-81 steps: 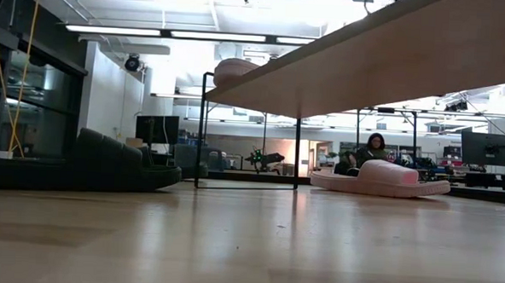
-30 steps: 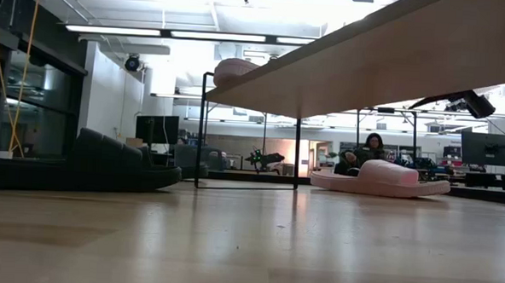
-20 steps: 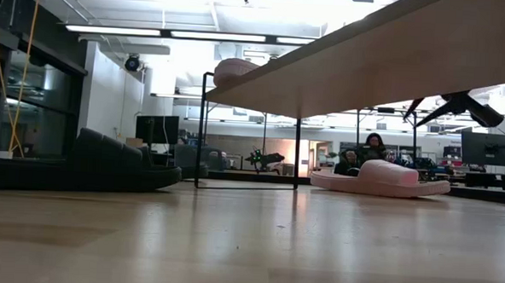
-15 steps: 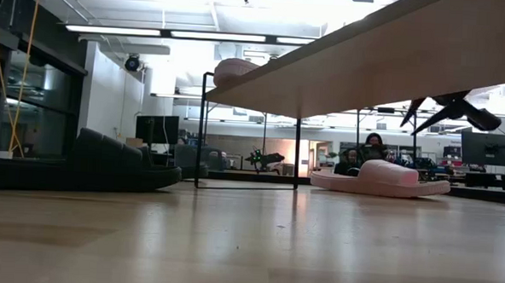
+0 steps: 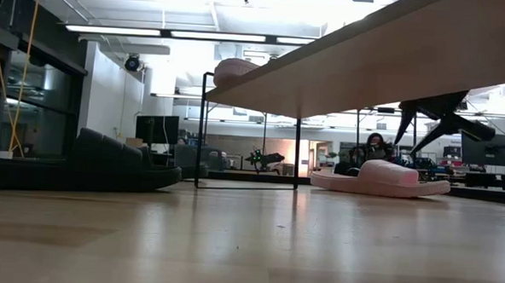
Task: Pick and place slides into the shelf
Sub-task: Put the pink slide on the shelf
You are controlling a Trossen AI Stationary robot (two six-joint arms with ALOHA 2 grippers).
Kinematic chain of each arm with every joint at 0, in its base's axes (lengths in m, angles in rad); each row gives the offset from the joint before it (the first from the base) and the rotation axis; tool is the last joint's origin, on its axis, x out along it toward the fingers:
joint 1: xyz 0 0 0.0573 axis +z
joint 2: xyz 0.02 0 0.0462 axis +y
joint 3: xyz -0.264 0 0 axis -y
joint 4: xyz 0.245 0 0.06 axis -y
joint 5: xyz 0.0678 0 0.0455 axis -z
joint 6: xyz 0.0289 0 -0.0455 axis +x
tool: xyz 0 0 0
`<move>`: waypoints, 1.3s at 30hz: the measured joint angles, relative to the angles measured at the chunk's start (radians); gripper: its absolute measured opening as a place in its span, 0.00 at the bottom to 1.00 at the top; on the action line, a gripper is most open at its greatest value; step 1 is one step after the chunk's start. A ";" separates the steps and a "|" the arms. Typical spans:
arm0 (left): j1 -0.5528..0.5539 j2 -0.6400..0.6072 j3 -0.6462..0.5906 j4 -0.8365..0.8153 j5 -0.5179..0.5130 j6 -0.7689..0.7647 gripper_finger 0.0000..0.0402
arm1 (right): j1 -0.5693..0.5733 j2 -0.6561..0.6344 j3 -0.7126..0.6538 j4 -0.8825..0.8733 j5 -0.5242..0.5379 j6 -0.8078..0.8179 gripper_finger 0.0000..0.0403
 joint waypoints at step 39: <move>0.000 0.000 0.000 -0.023 -0.030 -0.004 0.33 | 0.206 -0.303 -0.311 0.190 0.268 0.367 0.34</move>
